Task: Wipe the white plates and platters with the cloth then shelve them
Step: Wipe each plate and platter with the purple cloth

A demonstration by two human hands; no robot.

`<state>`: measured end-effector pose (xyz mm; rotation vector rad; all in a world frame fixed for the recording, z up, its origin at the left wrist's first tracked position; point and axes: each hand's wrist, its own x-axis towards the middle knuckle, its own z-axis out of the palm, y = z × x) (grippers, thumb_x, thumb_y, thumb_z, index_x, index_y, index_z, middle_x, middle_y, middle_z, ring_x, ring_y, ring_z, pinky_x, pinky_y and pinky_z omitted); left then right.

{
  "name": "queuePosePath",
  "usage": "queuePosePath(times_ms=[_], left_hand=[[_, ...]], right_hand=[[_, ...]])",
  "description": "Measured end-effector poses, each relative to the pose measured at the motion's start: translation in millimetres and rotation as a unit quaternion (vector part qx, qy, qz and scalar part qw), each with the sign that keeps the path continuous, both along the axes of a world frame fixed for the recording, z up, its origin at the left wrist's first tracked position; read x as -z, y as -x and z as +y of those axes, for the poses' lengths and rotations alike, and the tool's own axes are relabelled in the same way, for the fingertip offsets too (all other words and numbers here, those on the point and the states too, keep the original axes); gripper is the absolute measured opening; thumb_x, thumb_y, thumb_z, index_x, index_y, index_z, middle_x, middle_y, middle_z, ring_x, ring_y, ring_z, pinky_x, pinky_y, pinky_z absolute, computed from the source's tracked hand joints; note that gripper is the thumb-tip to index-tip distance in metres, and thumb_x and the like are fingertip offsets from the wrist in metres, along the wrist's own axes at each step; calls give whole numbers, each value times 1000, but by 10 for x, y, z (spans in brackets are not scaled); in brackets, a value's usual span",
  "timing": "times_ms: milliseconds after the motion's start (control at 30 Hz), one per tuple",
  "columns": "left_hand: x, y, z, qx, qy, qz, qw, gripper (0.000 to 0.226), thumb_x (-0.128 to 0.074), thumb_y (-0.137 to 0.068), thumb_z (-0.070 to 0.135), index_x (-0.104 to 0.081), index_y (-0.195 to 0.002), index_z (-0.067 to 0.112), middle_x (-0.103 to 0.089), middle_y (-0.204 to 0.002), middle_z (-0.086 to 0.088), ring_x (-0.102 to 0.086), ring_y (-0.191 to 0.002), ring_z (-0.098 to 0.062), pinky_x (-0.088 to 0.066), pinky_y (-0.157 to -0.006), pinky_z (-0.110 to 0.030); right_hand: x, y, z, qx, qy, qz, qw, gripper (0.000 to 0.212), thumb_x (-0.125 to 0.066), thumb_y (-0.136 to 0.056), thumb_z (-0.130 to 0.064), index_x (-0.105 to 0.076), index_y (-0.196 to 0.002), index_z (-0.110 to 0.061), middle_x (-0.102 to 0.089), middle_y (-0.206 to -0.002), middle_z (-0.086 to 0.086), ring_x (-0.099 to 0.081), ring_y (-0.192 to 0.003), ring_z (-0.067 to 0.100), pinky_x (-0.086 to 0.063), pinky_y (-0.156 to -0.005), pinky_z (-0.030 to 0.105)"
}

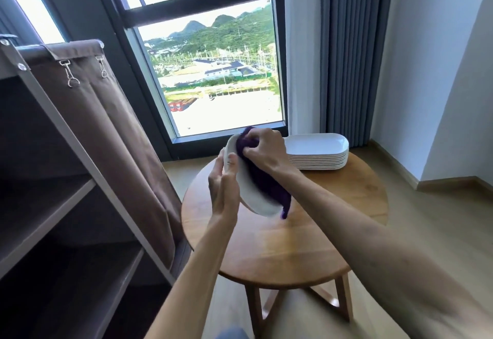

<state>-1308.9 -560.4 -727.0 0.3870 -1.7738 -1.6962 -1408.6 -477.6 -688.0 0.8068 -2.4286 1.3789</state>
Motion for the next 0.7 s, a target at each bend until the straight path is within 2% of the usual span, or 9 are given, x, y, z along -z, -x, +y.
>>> queuePosePath(times_ms=[100,200,267,333,400,467,567,633,700], left_hand=[[-119,175,-23,17,-49,18,999,37,-44,-104,47,-62,-133,32,-71,-120,-1,-67,-111,-22,-59,-93,-45],[-217,328,-194,-15,-90,27,995,40,-49,-100,51,-68,-119,22,-72,-111,-6,-68,-110,-29,-59,-91,-44],[-248,383,-292,-38,-124,12,991,37,-52,-99,55,-68,-111,23,-71,-106,-5,-68,-109,-31,-59,-86,-40],[-224,387,-387,-51,-151,10,987,37,-54,-98,55,-65,-118,25,-68,-118,-5,-64,-115,-30,-55,-98,-47],[-177,337,-440,-65,-135,20,989,44,-55,-97,52,-65,-127,22,-65,-126,-6,-60,-118,-29,-51,-103,-51],[-133,255,-413,-72,-103,31,992,44,-55,-99,50,-64,-134,23,-65,-126,-3,-59,-113,-22,-52,-92,-43],[-83,132,-320,-66,-74,40,994,43,-53,-100,54,-62,-135,32,-62,-121,12,-55,-107,-7,-47,-79,-30],[-36,78,-273,-38,-55,31,997,45,-50,-97,57,-59,-135,37,-62,-125,12,-54,-113,-10,-46,-82,-29],[23,62,-174,4,-28,7,1000,54,-48,-97,58,-55,-144,32,-60,-139,3,-55,-123,-18,-51,-92,-34]], right_hand=[[6,-195,-76,-97,102,8,990,19,-70,-82,-11,-80,-97,-16,-75,-98,1,-68,-94,16,-55,-89,37],[69,-388,-111,-155,157,-78,972,20,-64,-86,-10,-81,-92,-17,-76,-86,0,-69,-86,14,-58,-81,32],[62,-357,-98,-165,76,-110,977,22,-64,-80,-9,-82,-88,-18,-74,-82,4,-67,-86,20,-58,-79,37],[79,-299,-85,-144,-75,-103,981,25,-63,-74,-10,-81,-87,-22,-73,-87,8,-64,-90,27,-57,-79,38],[184,-241,-69,-87,-212,-95,969,29,-59,-72,-14,-79,-92,-22,-69,-90,9,-62,-91,32,-52,-73,33],[329,-147,-4,-19,-245,-104,964,29,-60,-73,-17,-76,-97,-20,-67,-90,8,-64,-92,33,-43,-70,28],[437,9,105,64,-149,-86,983,26,-64,-74,-17,-78,-95,-23,-73,-88,6,-66,-89,30,-44,-67,27],[397,81,81,103,-90,-33,990,21,-65,-78,-16,-78,-94,-22,-73,-89,6,-67,-88,30,-45,-67,28],[292,107,7,97,-32,-7,995,19,-68,-83,-18,-78,-98,-21,-73,-97,4,-66,-93,25,-47,-72,29]])
